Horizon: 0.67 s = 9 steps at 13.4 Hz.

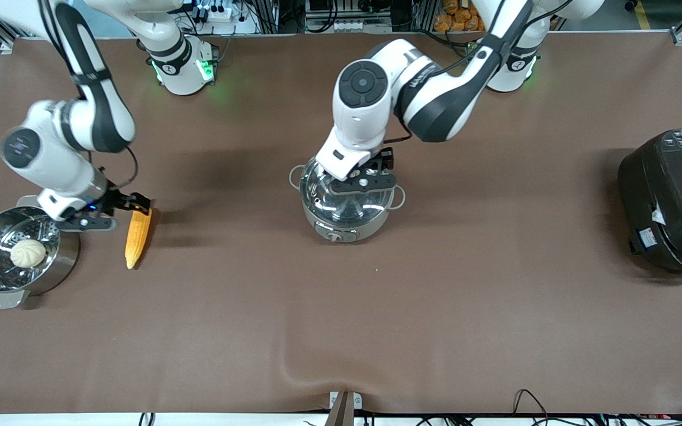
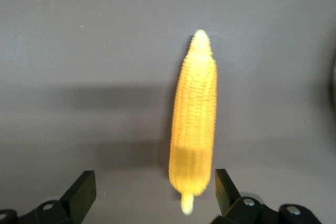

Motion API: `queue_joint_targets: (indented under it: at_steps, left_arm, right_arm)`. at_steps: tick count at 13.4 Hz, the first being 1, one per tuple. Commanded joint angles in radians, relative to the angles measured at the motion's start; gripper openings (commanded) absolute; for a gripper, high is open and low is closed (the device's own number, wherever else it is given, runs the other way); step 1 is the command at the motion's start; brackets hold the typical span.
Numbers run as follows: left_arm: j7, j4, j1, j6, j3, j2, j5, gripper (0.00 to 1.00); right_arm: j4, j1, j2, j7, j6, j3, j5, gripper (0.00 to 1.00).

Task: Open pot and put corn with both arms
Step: 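Reach the left gripper to the lid knob while the right gripper reaches the corn, then grasp the lid knob with the left gripper while the right gripper grasps the corn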

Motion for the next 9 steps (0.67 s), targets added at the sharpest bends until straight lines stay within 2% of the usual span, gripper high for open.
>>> queue_joint_targets:
  at_steps: [1, 5, 9]
  left_arm:
    - [-0.031, 0.026, -0.033, 0.033, 0.012, 0.043, 0.026, 0.95]
    - [-0.031, 0.021, -0.043, 0.051, 0.011, 0.069, 0.046, 0.89]
    - [-0.034, 0.021, -0.046, 0.056, 0.009, 0.091, 0.058, 0.79]
  right_arm:
    - [0.009, 0.011, 0.105, 0.004, 0.128, -0.005, -0.007, 1.00]
    - [0.011, -0.056, 0.152, -0.042, 0.145, -0.008, -0.016, 1.00]
    - [0.011, -0.056, 0.187, -0.050, 0.190, -0.008, -0.016, 1.00]
